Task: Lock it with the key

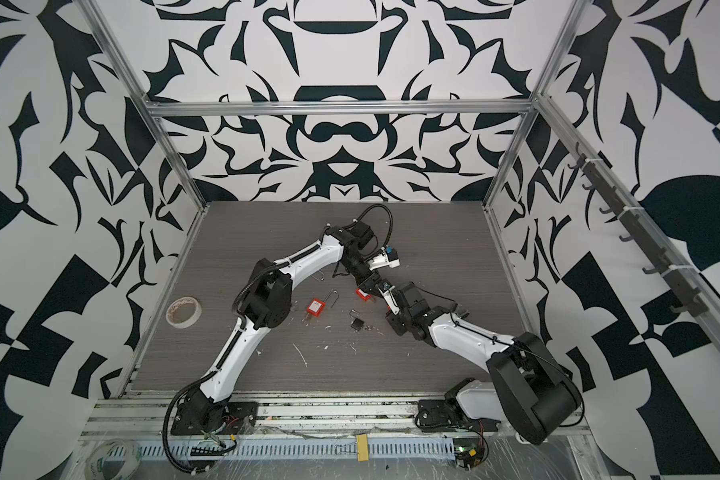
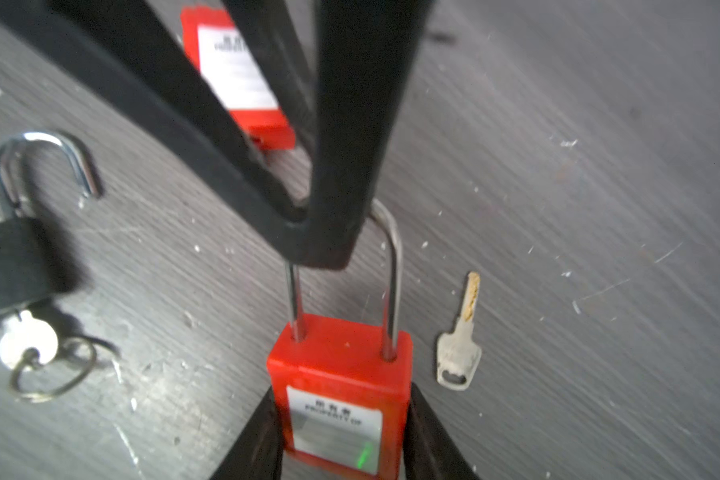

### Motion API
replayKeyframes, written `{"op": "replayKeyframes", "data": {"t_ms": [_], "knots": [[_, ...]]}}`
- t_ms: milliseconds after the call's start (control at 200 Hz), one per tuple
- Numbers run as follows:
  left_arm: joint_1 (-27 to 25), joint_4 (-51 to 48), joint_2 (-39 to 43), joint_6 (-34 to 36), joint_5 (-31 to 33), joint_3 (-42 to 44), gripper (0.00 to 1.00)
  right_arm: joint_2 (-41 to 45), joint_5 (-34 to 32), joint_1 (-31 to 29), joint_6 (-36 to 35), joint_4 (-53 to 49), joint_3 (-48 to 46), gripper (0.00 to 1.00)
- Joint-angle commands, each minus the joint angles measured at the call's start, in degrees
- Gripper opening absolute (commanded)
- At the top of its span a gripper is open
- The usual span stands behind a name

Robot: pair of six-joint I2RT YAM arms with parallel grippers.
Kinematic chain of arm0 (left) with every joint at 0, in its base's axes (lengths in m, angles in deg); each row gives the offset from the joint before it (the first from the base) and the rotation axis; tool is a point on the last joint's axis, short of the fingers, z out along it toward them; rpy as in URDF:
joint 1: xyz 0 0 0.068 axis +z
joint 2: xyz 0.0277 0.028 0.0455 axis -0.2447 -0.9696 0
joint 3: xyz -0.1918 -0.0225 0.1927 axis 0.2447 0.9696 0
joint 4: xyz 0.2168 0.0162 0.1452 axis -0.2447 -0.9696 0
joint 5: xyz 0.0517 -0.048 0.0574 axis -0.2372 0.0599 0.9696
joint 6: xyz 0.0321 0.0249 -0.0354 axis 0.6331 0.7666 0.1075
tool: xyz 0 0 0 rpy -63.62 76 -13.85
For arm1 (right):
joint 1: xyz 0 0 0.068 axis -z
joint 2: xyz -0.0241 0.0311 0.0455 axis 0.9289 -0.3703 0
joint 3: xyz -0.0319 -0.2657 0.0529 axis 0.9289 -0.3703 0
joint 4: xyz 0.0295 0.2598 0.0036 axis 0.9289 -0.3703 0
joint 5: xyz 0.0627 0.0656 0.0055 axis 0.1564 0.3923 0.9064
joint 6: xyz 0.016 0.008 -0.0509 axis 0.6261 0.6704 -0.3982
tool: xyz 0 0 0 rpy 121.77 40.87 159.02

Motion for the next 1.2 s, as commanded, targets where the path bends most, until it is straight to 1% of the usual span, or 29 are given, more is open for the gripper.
{"op": "replayKeyframes", "data": {"t_ms": [0,125,220,365,565,710,930,1055,1195], "knots": [[2.1,10.7,5.6,-4.9,3.0,4.9,0.41,1.2,1.0,-0.1,1.6,-1.8,1.9,0.35],[3.9,18.8,10.0,-9.1,6.6,10.7,0.49,1.6,0.8,0.0,2.3,-3.7,3.8,0.35],[5.5,24.3,13.4,-12.0,10.0,15.7,0.49,-0.6,0.7,0.0,3.1,-5.9,6.8,0.35],[7.4,31.8,18.9,-15.1,11.5,23.4,0.5,-4.7,-1.1,0.1,4.9,-9.1,11.0,0.35],[8.6,32.6,24.2,-15.2,12.1,30.7,0.51,-9.8,-2.5,0.2,6.7,-12.0,15.3,0.35],[9.2,33.4,28.4,-15.2,12.7,36.8,0.51,-11.9,-3.3,1.1,7.9,-13.1,16.9,0.36],[9.8,34.1,32.5,-15.3,12.9,42.5,0.51,-16.1,-3.2,2.9,11.5,-16.1,20.9,0.43],[10.2,34.3,33.8,-15.3,13.2,44.0,0.51,-18.1,-3.2,2.9,13.1,-17.7,23.0,0.49],[10.5,33.9,35.1,-15.1,13.2,45.0,0.51,-19.6,-2.4,3.0,13.6,-18.9,24.5,0.52]]}}
